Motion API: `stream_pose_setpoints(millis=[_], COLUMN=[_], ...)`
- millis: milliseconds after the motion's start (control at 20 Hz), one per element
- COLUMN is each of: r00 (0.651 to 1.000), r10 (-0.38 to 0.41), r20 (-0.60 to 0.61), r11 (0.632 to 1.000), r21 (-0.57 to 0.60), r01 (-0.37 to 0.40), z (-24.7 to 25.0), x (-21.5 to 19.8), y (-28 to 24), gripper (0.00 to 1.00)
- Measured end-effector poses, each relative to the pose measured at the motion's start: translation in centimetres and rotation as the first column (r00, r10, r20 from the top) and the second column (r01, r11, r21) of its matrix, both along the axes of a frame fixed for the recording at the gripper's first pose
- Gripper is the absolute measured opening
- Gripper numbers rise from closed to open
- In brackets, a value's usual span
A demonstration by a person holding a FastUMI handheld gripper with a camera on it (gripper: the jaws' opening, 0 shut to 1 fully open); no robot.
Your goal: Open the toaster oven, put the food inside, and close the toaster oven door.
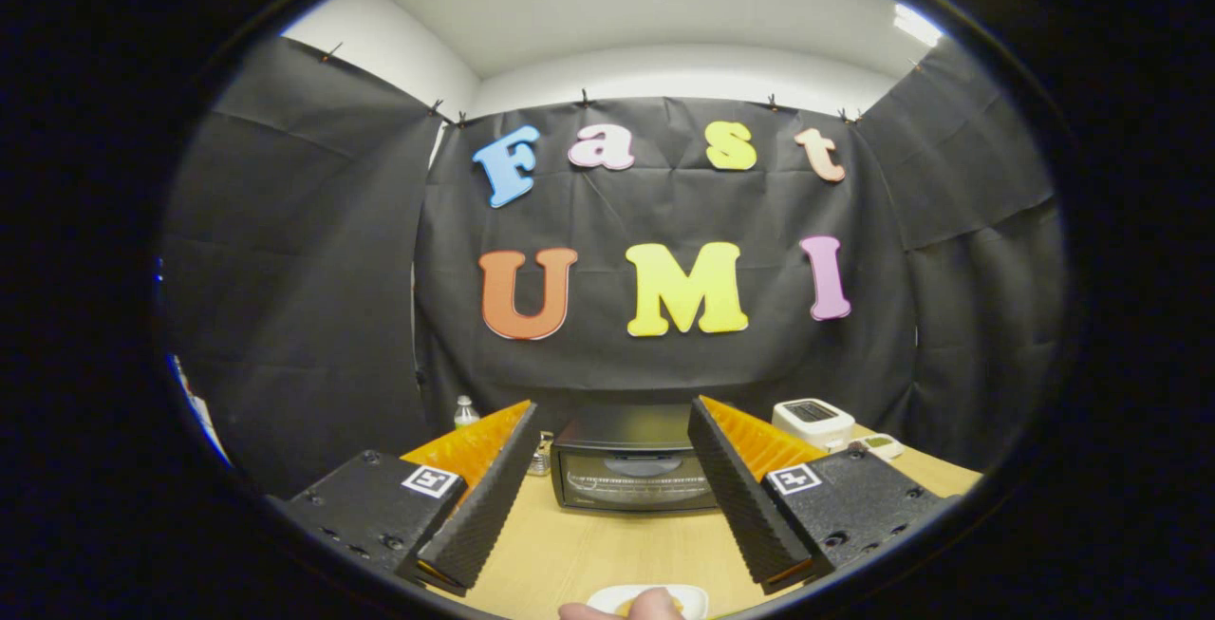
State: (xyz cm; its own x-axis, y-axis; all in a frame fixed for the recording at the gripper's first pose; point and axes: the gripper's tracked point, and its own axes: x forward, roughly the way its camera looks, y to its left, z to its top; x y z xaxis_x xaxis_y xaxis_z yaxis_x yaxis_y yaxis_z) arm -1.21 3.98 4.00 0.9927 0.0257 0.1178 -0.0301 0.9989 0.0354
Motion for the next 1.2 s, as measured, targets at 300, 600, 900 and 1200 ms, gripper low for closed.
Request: stream_pose_setpoints(millis=[300, 600, 900, 1200], r00=[1.000, 0.998, 0.997, 0.999], r10=[-0.004, -0.034, -0.043, -0.035], r20=[-0.030, -0.044, -0.061, -0.032], r11=[1.000, 0.999, 0.999, 0.999], r21=[0.008, 0.033, 0.030, 0.007], r01=[0.004, 0.036, 0.045, 0.035], z=[-1.2, -1.0, -0.1, 3.0], x=[0.2, 1.0, 2.0, 4.2], y=[-0.3, -1.9, -2.5, -2.4], gripper=[1.00, 1.00, 1.00, 1.00])
